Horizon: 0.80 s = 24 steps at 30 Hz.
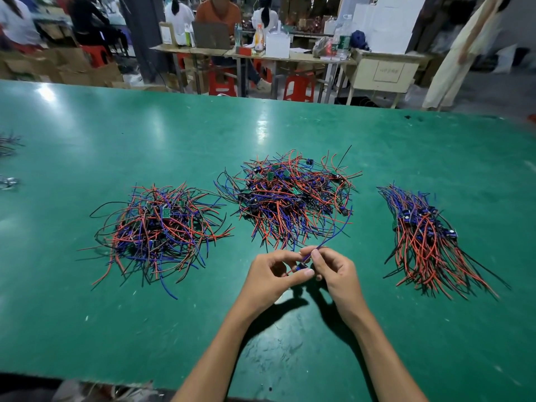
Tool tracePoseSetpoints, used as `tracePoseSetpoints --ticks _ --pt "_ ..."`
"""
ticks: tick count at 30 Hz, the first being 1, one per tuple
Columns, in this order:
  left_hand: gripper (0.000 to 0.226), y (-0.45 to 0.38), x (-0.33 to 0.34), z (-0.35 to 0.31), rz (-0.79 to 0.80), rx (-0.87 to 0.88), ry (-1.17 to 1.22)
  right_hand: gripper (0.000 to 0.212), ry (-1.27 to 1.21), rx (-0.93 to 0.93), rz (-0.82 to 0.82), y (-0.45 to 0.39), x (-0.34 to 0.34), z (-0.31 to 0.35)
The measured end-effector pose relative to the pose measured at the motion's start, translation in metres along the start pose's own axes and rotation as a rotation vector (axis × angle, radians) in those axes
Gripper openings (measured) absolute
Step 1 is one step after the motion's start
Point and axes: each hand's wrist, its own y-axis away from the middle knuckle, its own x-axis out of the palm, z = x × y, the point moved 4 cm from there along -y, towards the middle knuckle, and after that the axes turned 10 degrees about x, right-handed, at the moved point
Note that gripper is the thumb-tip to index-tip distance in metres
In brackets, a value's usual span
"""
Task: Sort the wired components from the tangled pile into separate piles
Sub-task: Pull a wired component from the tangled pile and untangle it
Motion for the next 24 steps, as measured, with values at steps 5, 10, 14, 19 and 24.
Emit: tracePoseSetpoints --ticks 5,10,14,19,24 --pt "0.023 0.000 0.000 -0.003 0.010 0.001 0.015 0.021 -0.003 -0.004 -0.006 0.000 -0.001 -0.001" --pt "0.028 0.001 0.001 -0.002 0.019 -0.046 0.054 0.021 -0.019 -0.009 -0.079 -0.002 -0.002 -0.004" --pt "0.024 0.001 0.001 -0.003 0.014 -0.041 0.050 0.021 -0.046 -0.007 -0.097 -0.002 -0.004 -0.004" --pt "0.016 -0.013 -0.034 -0.023 -0.225 0.075 -0.056 0.026 -0.111 0.020 -0.091 -0.004 -0.006 -0.003" --pt "0.019 -0.025 -0.129 -0.057 -0.664 0.269 -0.480 0.021 -0.022 0.004 -0.048 -0.004 -0.002 -0.004"
